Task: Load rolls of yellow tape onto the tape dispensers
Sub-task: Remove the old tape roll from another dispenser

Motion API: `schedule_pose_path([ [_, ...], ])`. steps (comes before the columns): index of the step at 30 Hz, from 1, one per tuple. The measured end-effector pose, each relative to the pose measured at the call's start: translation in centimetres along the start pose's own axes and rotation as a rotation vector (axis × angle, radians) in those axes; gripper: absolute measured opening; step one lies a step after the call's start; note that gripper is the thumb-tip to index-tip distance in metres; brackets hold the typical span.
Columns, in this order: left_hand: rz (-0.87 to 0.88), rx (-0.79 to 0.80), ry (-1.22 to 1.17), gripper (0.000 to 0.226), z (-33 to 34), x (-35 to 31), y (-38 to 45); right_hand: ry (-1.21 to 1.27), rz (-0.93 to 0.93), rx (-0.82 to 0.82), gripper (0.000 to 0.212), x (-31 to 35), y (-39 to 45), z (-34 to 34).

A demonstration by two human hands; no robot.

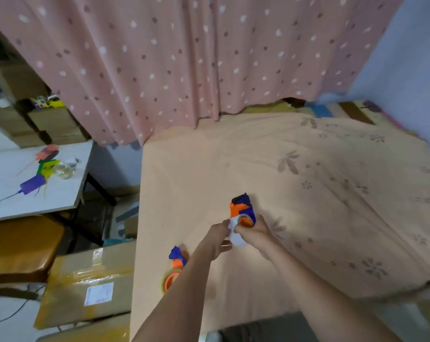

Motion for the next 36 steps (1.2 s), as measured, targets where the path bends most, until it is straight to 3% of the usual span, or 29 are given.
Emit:
schedule_pose_path([
  [3, 0.032, 0.123, -0.101, 0.028, 4.0, -2.8, -1.2, 0.046, -0.079, 0.02, 0.042, 2.0, -1.3, -3.2],
  [6, 0.059, 0.252, -0.105, 0.036, 7.6, -3.7, -2.1, 0.099, -0.125, -0.017, 0.041, 2.3, -3.2, -6.9],
  [13, 0.044, 0.425, 0.131, 0.043, 16.3, -1.7, -4.4, 0.32, -0.07, -0.084, 0.048, -2.9, -5.9, -14.4],
  [19, -0.019, 0.495, 0.2, 0.049, 23.5, 1.1, -4.6, 0.438, 0.018, -0.174, 0.055, -8.0, -6.6, -20.6],
  [24, 0.005, 0.506, 0.329, 0.047, 30.9, 2.0, -4.8, 0.556, 0.084, -0.305, 0.095, -12.2, -5.9, -27.8],
  [36, 0.007, 0.602, 0.323, 0.054, 53.9, 3.7, -7.4, 0.52, 0.024, -0.417, 0.091, -19.2, -4.6, -48.1],
])
Point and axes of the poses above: each hand's wrist, its own y-axis towards the middle knuckle, its own z-axis out of the palm, x = y × z, the point moved 9 cm from there along y, towards the middle knuckle, and after that the axes turned 3 degrees about -x, right-handed, at the moved point
